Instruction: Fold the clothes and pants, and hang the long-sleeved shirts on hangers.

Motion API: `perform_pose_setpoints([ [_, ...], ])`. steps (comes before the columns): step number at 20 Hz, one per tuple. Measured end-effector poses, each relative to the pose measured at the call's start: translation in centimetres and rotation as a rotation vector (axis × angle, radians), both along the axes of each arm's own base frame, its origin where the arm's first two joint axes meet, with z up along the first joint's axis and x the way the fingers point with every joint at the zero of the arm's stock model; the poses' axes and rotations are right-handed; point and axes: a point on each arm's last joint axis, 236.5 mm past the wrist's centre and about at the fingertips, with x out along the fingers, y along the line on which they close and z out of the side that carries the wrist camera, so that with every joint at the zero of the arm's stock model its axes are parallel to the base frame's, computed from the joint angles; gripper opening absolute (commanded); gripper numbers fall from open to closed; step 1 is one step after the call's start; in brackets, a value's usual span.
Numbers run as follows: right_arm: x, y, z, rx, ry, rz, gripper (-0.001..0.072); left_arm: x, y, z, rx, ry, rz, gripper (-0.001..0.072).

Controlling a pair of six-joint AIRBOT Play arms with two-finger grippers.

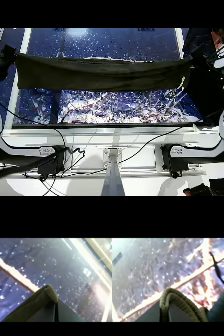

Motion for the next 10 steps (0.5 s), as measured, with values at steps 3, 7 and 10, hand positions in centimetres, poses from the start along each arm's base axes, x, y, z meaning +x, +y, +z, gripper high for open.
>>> perform_pose_setpoints([
  [3,1.7,0.3,-1.2,0.034,0.012,-0.008,0.0032,0.2,0.1,-0.5,-0.016,0.002,0.010,0.0015],
  [7,2.9,0.1,-1.2,0.061,-0.014,-0.039,0.0032,0.8,0.3,0.5,-0.008,-0.022,0.015,0.0016],
  [10,4.0,-0.2,-0.2,0.078,-0.066,-0.073,0.0032,1.2,0.5,1.6,-0.001,-0.043,0.019,0.0017],
])
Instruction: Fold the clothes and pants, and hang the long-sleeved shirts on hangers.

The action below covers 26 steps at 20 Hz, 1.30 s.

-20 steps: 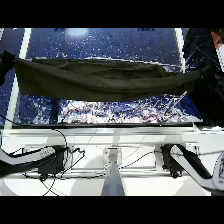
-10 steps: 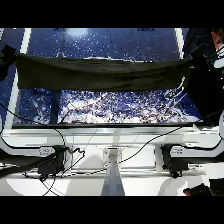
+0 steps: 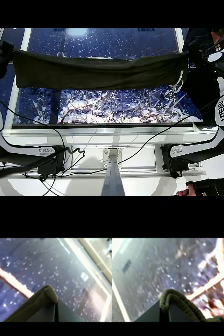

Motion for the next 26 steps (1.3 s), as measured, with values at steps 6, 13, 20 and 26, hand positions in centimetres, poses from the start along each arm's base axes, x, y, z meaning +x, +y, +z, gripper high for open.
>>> perform_pose_setpoints([
  [6,2.4,0.2,3.0,-0.037,-0.137,-0.051,0.0712,0.5,-0.5,0.7,-0.004,-0.018,-0.004,0.0705],
  [13,1.6,1.9,3.3,-0.067,-0.091,0.026,0.0693,-0.7,-3.0,0.9,-0.072,0.030,-0.143,0.0639],
  [20,-1.4,4.0,3.5,-0.187,0.036,0.220,0.0692,-9.0,-1.3,1.6,-0.146,0.191,-0.245,0.0462],
  [26,-3.7,5.9,2.7,-0.212,0.128,0.354,0.0692,-18.7,-0.7,-5.6,-0.318,0.346,-0.104,0.0714],
])
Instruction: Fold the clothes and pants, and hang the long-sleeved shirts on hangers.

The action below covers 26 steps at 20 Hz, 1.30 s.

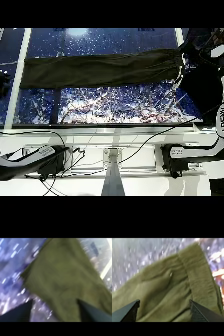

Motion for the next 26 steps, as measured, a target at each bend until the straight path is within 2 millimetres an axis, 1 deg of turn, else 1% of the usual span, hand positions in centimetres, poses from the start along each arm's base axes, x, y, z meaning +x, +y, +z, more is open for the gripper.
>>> perform_pose_setpoints([
  [1,-0.5,0.4,-0.2,-0.004,0.020,0.025,0.0692,-0.6,-0.3,-1.2,-0.030,0.016,0.018,0.0713],
  [3,-1.2,1.0,-0.2,-0.002,0.045,0.060,0.0692,-1.1,-1.0,-3.7,-0.100,0.045,0.044,0.0712],
  [6,-2.1,1.8,0.5,0.002,0.058,0.094,0.0692,-0.3,-1.7,-6.6,-0.208,0.048,0.103,0.0709],
  [8,-2.4,2.0,1.5,-0.011,0.045,0.115,0.0692,0.9,-1.8,-8.3,-0.254,0.035,0.147,0.0709],
  [10,-2.6,2.2,2.9,-0.028,0.020,0.133,0.0692,2.2,-2.3,-9.8,-0.280,0.019,0.168,0.0708],
  [13,-2.3,2.5,5.5,-0.048,-0.031,0.148,0.0692,5.1,-2.4,-10.7,-0.258,-0.030,0.182,0.0705],
  [14,-2.2,2.9,6.2,-0.053,-0.045,0.158,0.0692,6.1,-2.4,-10.8,-0.237,-0.040,0.175,0.0690],
  [15,-2.0,3.4,6.8,-0.058,-0.059,0.171,0.0691,7.1,-2.4,-11.0,-0.216,-0.047,0.167,0.0609],
  [16,-1.9,4.1,7.3,-0.061,-0.069,0.185,0.0688,8.1,-2.4,-11.0,-0.196,-0.054,0.159,0.0409],
  [17,-1.8,5.2,7.6,-0.065,-0.077,0.208,0.0608,9.2,-2.4,-11.1,-0.172,-0.061,0.150,0.0142],
  [18,-1.7,6.3,7.8,-0.073,-0.083,0.231,0.0419,10.0,-2.4,-11.1,-0.151,-0.064,0.137,0.0017],
  [19,-1.6,7.5,8.0,-0.086,-0.088,0.258,0.0226,10.8,-2.4,-10.7,-0.140,-0.077,0.129,0.0016],
  [21,-1.4,10.0,8.3,-0.109,-0.107,0.309,0.0144,12.3,-2.5,-9.6,-0.127,-0.109,0.114,0.0016],
  [22,-1.2,11.2,8.6,-0.123,-0.123,0.332,0.0035,12.8,-2.5,-8.9,-0.115,-0.122,0.095,0.0016],
  [24,-0.7,14.2,9.3,-0.138,-0.169,0.377,0.0033,13.9,-3.1,-6.3,-0.064,-0.156,0.005,0.0016],
  [25,-0.5,15.8,9.5,-0.142,-0.186,0.401,0.0033,14.3,-3.6,-4.8,-0.031,-0.169,-0.051,0.0016],
  [26,-0.5,17.5,9.4,-0.145,-0.197,0.431,0.0033,14.6,-4.0,-2.9,0.006,-0.188,-0.109,0.0016],
])
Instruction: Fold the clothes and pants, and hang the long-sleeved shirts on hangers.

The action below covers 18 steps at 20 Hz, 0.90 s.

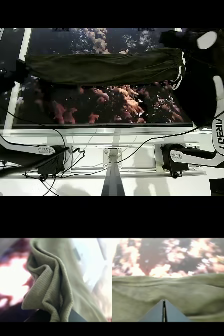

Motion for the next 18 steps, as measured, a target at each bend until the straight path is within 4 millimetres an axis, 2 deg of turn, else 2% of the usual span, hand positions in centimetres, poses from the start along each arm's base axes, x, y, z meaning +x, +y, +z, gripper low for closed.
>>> perform_pose_setpoints([
  [3,0.0,5.9,-0.8,0.018,-0.014,0.083,0.0032,0.0,-1.5,7.0,0.165,-0.067,-0.151,0.0016],
  [6,-0.4,13.3,-2.5,0.064,0.009,0.172,0.0032,-1.0,-3.9,15.1,0.324,-0.161,-0.243,0.0016],
  [8,-1.0,18.6,-3.5,0.098,0.025,0.239,0.0032,-2.2,-6.5,20.0,0.397,-0.231,-0.295,0.0017],
  [10,-2.1,23.9,-4.1,0.135,0.040,0.312,0.0033,-3.9,-10.4,24.0,0.446,-0.296,-0.374,0.0017],
  [13,-4.6,31.9,-4.1,0.185,0.039,0.427,0.0032,-6.5,-16.5,27.9,0.459,-0.374,-0.496,0.0017],
  [15,-7.3,36.6,-3.9,0.208,0.039,0.507,0.0032,-8.0,-20.3,30.1,0.429,-0.434,-0.558,0.0018],
  [18,-11.7,42.0,-3.6,0.227,0.034,0.608,0.0032,-9.6,-24.1,32.9,0.374,-0.522,-0.605,0.0018],
])
